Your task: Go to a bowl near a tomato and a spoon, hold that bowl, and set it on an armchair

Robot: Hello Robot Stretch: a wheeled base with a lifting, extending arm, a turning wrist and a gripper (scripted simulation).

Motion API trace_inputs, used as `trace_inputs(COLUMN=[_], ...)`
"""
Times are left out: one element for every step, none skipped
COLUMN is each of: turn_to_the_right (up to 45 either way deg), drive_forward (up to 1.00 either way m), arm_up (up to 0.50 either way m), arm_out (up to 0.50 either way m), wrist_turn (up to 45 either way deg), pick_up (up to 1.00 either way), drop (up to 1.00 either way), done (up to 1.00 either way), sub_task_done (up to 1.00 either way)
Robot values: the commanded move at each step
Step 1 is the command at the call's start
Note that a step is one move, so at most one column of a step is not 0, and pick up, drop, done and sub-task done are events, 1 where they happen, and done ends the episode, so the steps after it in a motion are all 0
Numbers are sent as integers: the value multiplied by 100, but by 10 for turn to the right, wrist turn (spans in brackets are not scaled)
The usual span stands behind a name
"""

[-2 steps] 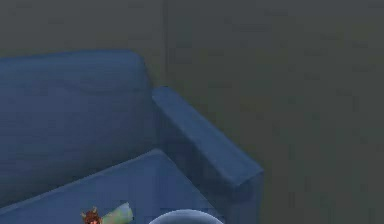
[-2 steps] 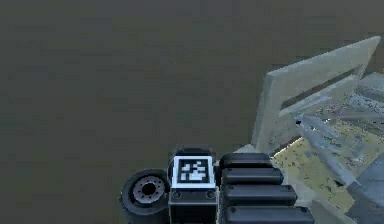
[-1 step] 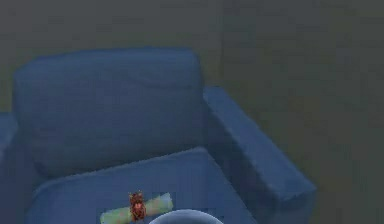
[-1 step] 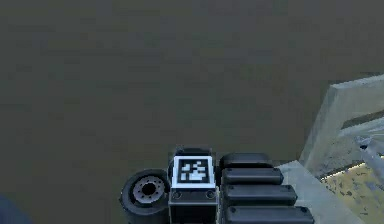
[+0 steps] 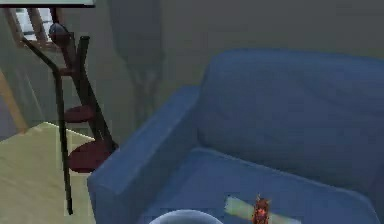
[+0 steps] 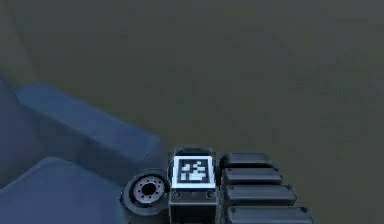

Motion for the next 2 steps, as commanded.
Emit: trace_inputs(turn_to_the_right=[-450, -90], drive_forward=[0, 0], arm_up=[0, 0], arm_out=[0, 0], wrist_turn=[0, 0], pick_up=[0, 0], drop=[0, 0], done=[0, 0], sub_task_done=[0, 0])
